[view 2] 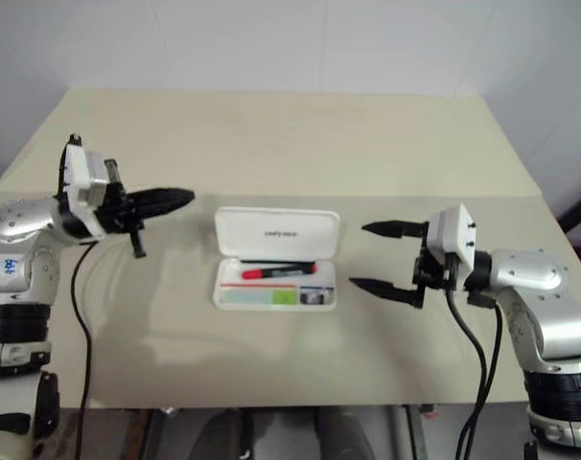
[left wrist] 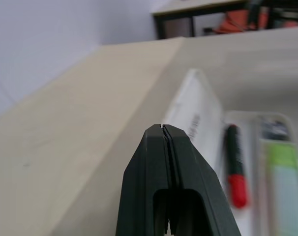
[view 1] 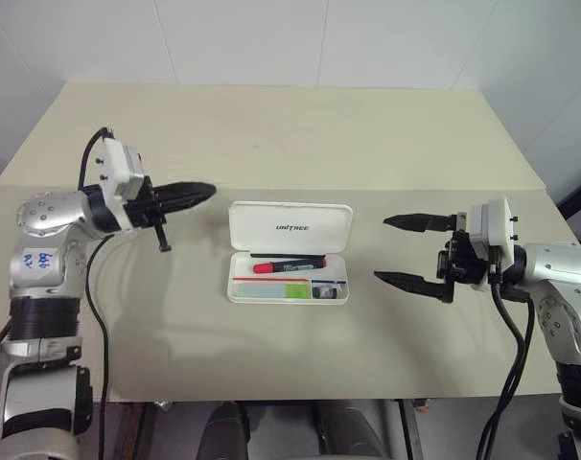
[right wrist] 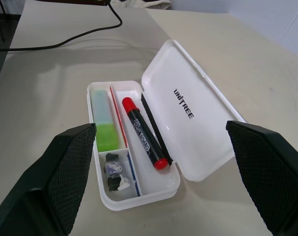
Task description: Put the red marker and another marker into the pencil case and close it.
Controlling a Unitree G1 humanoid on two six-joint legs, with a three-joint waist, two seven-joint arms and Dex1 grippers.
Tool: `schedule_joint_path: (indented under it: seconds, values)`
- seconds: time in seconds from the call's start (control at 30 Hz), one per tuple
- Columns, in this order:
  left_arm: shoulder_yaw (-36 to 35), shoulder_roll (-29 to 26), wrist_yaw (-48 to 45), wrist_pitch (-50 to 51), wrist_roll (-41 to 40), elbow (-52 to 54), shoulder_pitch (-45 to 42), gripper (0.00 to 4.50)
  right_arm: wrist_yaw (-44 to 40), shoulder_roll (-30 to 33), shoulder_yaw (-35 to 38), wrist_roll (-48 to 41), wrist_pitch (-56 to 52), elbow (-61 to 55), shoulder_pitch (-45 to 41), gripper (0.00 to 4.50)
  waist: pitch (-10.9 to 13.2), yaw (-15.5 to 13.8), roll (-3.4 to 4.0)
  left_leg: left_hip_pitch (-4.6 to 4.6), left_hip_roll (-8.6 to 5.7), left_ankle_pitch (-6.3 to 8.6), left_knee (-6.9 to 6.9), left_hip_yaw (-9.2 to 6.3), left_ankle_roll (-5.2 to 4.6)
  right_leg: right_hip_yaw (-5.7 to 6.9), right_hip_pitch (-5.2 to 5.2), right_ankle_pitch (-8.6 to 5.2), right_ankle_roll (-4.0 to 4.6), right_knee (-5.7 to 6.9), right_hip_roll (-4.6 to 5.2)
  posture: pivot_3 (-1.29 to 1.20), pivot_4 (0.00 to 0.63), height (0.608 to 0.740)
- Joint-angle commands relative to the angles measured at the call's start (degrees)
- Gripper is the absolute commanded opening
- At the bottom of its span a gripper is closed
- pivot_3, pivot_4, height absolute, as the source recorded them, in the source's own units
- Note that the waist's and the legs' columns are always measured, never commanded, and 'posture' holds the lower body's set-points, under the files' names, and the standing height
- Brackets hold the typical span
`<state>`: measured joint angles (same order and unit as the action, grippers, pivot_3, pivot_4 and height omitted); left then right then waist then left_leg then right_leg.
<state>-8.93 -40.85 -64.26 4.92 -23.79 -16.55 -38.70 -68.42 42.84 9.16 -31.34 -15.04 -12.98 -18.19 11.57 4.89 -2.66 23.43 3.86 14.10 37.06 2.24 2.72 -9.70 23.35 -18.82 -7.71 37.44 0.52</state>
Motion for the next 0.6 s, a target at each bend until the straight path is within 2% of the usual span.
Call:
schedule_joint_path:
  seconds: [0.03, 0.2, 0.4, 0.6]
  values:
    - [0.8, 0.2, 3.6, -2.0, 4.1, -3.0, -2.3, 0.01, 0.6, 0.0, 0.4, 0.0, 1.2, -0.4, -0.4, 4.5, 0.0, 0.0, 0.0, 0.0, 0.0, 0.0, -0.01, 0.0, 0.0, 0.0, 0.01, 0.0, 0.0, 0.0, -0.01, 0.0, 0.15, 0.74]
    - [6.3, 1.0, 5.4, -1.5, 10.5, -5.9, -3.0, 0.01, 1.5, -0.4, 0.1, 0.1, 1.3, -1.1, -0.2, 4.5, 0.0, -0.2, 0.0, 0.01, -0.01, 0.0, 0.03, 0.01, 0.0, 0.0, -0.01, 0.0, -0.01, 0.0, 0.0, 0.0, 0.15, 0.74]
    - [8.7, 2.7, 1.6, -1.8, 10.3, -7.2, -3.3, 0.01, 2.0, -0.4, 0.4, -0.2, 1.2, -1.7, 0.3, 4.5, 0.0, -0.1, 0.0, 0.02, -0.01, 0.0, -0.02, 0.0, 0.0, 0.0, 0.01, 0.0, -0.01, -0.01, 0.0, 0.0, 0.15, 0.74]
    - [7.9, 4.0, -3.5, -3.6, 7.6, -5.4, -2.6, 0.01, 2.7, -0.5, 0.7, -0.5, 1.2, -2.5, 1.3, 4.5, 0.0, -0.2, 0.0, 0.02, -0.01, 0.0, 0.02, 0.0, 0.01, 0.0, 0.0, 0.0, -0.02, -0.01, 0.01, 0.0, 0.15, 0.74]
